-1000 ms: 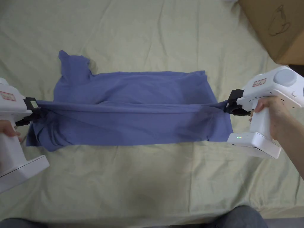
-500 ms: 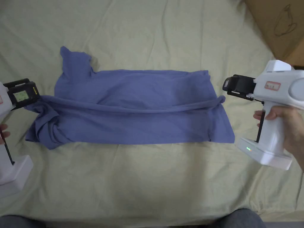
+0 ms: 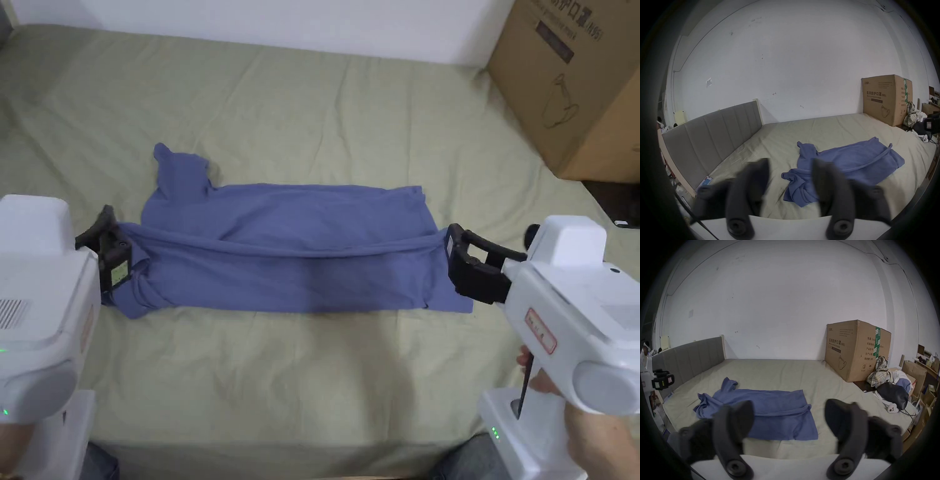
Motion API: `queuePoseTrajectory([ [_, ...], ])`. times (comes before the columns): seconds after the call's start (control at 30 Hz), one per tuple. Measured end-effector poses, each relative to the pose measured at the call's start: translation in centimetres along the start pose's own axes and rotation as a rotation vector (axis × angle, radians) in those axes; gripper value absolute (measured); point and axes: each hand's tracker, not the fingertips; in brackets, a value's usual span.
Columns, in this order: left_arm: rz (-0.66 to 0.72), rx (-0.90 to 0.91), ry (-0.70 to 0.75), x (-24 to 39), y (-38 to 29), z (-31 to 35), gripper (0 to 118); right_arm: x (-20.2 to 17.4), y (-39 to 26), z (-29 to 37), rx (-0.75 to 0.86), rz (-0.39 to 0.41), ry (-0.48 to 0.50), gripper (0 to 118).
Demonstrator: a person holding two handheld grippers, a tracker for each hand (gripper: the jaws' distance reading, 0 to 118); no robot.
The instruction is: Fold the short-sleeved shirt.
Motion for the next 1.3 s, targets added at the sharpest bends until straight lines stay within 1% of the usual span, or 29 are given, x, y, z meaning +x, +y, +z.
queuePoseTrajectory([
  [0.03, 0.009, 0.006, -0.003, 0.1, -0.1, 0.3, 6, -0.4, -0.1, 0.5, 0.01, 0.01, 0.024, 23],
  [0.07, 0.015, 0.018, -0.004, 0.2, -0.3, 0.7, 6, 0.2, -0.5, 0.1, 0.011, 0.009, 0.026, 23],
  [0.1, 0.013, 0.028, -0.002, 0.3, -0.4, 1.0, 4, 0.1, -0.6, 0.3, 0.015, 0.011, 0.028, 16],
  [0.13, 0.012, 0.031, -0.003, 0.4, -0.5, 1.3, 2, 0.0, -0.8, 0.4, 0.026, 0.007, 0.03, 1],
  [0.27, 0.042, 0.0, -0.046, 0.2, -0.6, 1.5, 0, -1.4, -0.9, 1.3, 0.019, -0.011, 0.067, 0],
  [0.4, 0.084, -0.043, -0.072, -0.4, -0.3, 0.8, 0, -0.9, -0.9, 0.9, 0.012, -0.031, 0.064, 0],
  [0.43, 0.094, -0.067, -0.076, -0.6, -0.1, 0.4, 0, -1.1, -0.7, 1.0, 0.02, -0.088, 0.112, 0],
  [0.5, 0.142, -0.115, -0.091, -1.6, 0.5, -1.2, 0, -1.1, -0.6, 1.0, 0.018, -0.071, 0.11, 0],
  [0.53, 0.153, -0.16, -0.102, -2.1, 0.8, -2.1, 9, -1.1, -0.6, 0.9, 0.018, -0.068, 0.112, 0],
  [0.57, 0.166, -0.222, -0.108, -2.6, 1.1, -3.4, 24, -0.9, -0.7, 0.8, 0.009, -0.071, 0.11, 0],
  [0.6, 0.185, -0.271, -0.137, -3.2, 1.1, -4.7, 60, -1.4, -0.5, 1.1, 0.007, -0.068, 0.111, 0],
  [0.63, 0.194, -0.321, -0.153, -3.5, 1.2, -6.0, 87, -1.4, -0.6, 1.0, 0.008, -0.068, 0.111, 0],
  [0.67, 0.206, -0.383, -0.158, -3.8, 0.9, -7.6, 109, -1.3, -0.7, 0.8, 0.007, -0.068, 0.111, 0],
  [0.7, 0.199, -0.448, -0.157, -3.9, 0.7, -8.9, 118, -1.3, -0.8, 0.7, -0.001, -0.066, 0.112, 0],
  [0.8, 0.18, -0.592, -0.169, -3.6, -0.7, -13.1, 118, -1.5, -0.9, 0.3, -0.014, -0.071, 0.111, 0],
  [0.83, 0.187, -0.641, -0.171, -3.4, -1.3, -14.3, 118, -1.5, -1.2, 0.1, -0.026, -0.045, 0.106, 0],
  [0.9, 0.177, -0.738, -0.148, -2.9, -2.9, -17.0, 118, -1.1, -1.6, -0.7, -0.051, -0.039, 0.099, 0],
  [0.93, 0.173, -0.763, -0.134, -2.7, -3.7, -17.9, 118, -1.0, -1.8, -0.9, -0.059, -0.035, 0.096, 0],
  [0.97, 0.162, -0.791, -0.109, -2.4, -4.6, -19.0, 118, -0.9, -2.1, -1.1, -0.068, -0.014, 0.084, 0],
  [1.1, 0.118, -0.914, -0.079, -1.3, -7.7, -21.7, 114, -0.5, -2.7, -2.2, -0.114, -0.009, 0.069, 0],
  [1.13, 0.119, -0.915, -0.074, -1.1, -8.1, -22.0, 108, -0.4, -2.8, -2.5, -0.121, 0.004, 0.058, 0],
  [1.17, 0.147, -0.91, -0.09, -1.1, -8.3, -21.7, 91, -0.3, -2.9, -2.7, -0.128, 0.001, 0.054, 0],
  [1.2, 0.229, -0.915, -0.145, -1.1, -8.5, -21.6, 63, -0.2, -3.0, -2.9, -0.134, -0.001, 0.051, 0],
  [1.23, 0.275, -0.898, -0.141, -1.0, -8.3, -21.4, 48, -0.1, -3.1, -3.1, -0.141, -0.001, 0.048, 0],
  [1.27, 0.224, -0.886, -0.107, -0.6, -8.0, -21.1, 44, 0.0, -3.0, -3.4, -0.149, 0.005, 0.039, 0],
  [1.3, 0.187, -0.865, -0.135, -0.6, -7.9, -20.8, 32, 0.1, -3.1, -3.6, -0.15, 0.006, 0.039, 0],
])
